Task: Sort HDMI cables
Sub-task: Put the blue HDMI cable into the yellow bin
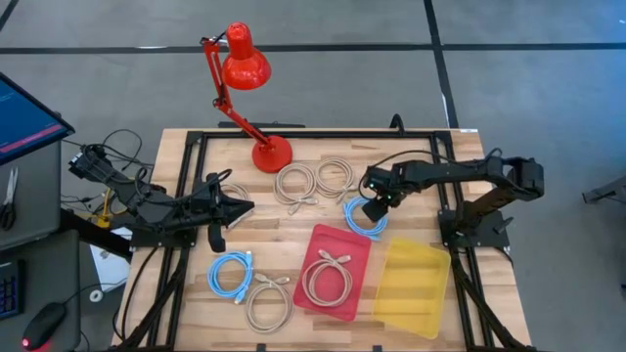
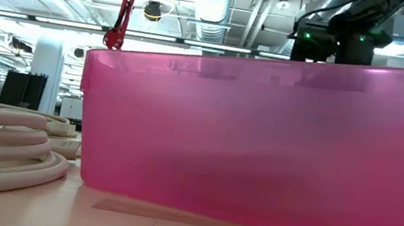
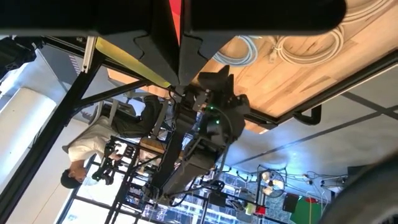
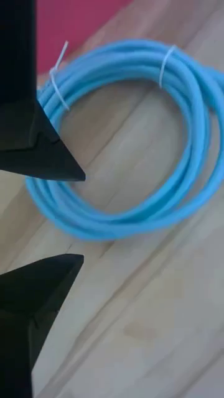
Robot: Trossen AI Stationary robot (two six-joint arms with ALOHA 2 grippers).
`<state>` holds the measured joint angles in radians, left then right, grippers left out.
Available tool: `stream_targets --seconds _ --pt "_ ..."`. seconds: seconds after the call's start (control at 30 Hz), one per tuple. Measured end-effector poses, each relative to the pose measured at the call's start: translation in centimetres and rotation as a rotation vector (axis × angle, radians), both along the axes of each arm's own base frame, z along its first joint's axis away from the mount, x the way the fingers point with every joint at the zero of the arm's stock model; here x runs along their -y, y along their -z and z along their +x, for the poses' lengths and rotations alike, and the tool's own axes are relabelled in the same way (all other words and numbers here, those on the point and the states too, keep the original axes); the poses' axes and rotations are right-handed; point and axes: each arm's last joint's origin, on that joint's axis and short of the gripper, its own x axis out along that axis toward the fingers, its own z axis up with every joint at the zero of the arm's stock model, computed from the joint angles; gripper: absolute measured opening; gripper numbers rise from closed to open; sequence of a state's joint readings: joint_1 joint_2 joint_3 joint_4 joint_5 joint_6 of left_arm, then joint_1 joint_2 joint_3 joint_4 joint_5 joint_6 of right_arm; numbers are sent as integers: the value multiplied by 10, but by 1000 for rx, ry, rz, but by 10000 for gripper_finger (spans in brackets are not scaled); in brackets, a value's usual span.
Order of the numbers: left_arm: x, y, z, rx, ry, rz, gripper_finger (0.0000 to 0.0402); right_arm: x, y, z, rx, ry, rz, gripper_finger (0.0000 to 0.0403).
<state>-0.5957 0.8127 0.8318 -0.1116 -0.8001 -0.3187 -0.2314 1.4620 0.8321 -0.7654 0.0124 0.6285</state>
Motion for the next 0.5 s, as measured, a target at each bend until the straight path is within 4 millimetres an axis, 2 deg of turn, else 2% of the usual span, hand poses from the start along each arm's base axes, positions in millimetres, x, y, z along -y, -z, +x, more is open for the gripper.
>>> stream_targets --seconds 0.5 --pt "0 0 0 0 0 0 8 1 19 -6 39 47 7 169"
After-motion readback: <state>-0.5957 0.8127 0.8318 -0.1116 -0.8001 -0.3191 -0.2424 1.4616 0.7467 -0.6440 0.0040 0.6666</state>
